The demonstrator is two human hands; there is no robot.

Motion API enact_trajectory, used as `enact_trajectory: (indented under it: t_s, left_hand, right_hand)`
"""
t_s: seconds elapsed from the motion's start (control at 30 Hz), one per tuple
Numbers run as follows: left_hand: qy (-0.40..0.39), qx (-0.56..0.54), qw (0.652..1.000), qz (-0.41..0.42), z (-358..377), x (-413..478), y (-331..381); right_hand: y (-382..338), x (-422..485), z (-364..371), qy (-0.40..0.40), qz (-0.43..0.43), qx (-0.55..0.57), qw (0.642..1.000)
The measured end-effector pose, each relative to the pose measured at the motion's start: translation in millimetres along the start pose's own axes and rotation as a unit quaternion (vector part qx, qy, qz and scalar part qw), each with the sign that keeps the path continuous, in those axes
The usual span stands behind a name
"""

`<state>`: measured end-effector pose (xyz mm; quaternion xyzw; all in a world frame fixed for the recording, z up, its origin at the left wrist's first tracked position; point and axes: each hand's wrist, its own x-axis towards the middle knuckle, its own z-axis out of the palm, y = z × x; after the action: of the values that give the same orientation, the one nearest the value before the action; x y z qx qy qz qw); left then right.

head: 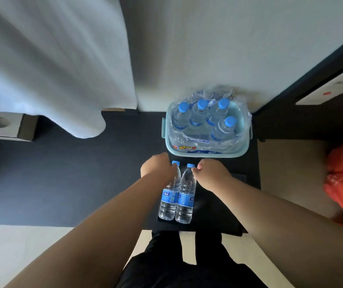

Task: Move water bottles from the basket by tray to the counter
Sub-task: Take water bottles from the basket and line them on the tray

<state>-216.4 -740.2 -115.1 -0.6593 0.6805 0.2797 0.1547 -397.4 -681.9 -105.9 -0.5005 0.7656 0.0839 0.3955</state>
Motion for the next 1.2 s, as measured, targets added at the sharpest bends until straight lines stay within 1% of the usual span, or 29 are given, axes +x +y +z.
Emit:
enact_trajectory:
  t_s: [0.1, 0.27, 0.37, 0.53, 0.77, 0.97, 1.1, 1.2]
  left_hand:
    - [0.028, -0.021, 0.999, 0.014, -35, -11, 14]
    - [0.071, -0.027, 0.997, 0.024, -88, -21, 37]
    - [0.094, -0.02, 0.994, 0.045, -113, -20, 48]
    - [0.113, -0.015, 0.992, 0.058, -138, -5, 64]
    - [0.111, 0.03, 0.99, 0.081, -133, 35, 90]
    - [0.117, 0.008, 0.989, 0.094, -113, 59, 103]
    - [0.112, 0.043, 0.989, 0.091, -106, 73, 99]
    - [0.122, 0.032, 0.987, 0.099, -100, 75, 90]
  right_hand:
    - [-6, -15, -30, 0.02, -0.048, -0.008, 0.999]
    - [-16, -31, -71, 0.055, -0.079, 0.013, 0.995]
    - [-20, -33, -95, 0.08, -0.085, 0.031, 0.993]
    - [-25, -14, -128, 0.112, -0.07, 0.045, 0.99]
    - [-35, 35, -144, 0.16, -0.063, 0.06, 0.983]
    - [-44, 68, -129, 0.178, -0.074, 0.095, 0.977]
    - [-43, 83, -124, 0.205, -0.095, 0.08, 0.971]
    - [-43, 85, -119, 0.23, -0.101, 0.057, 0.966]
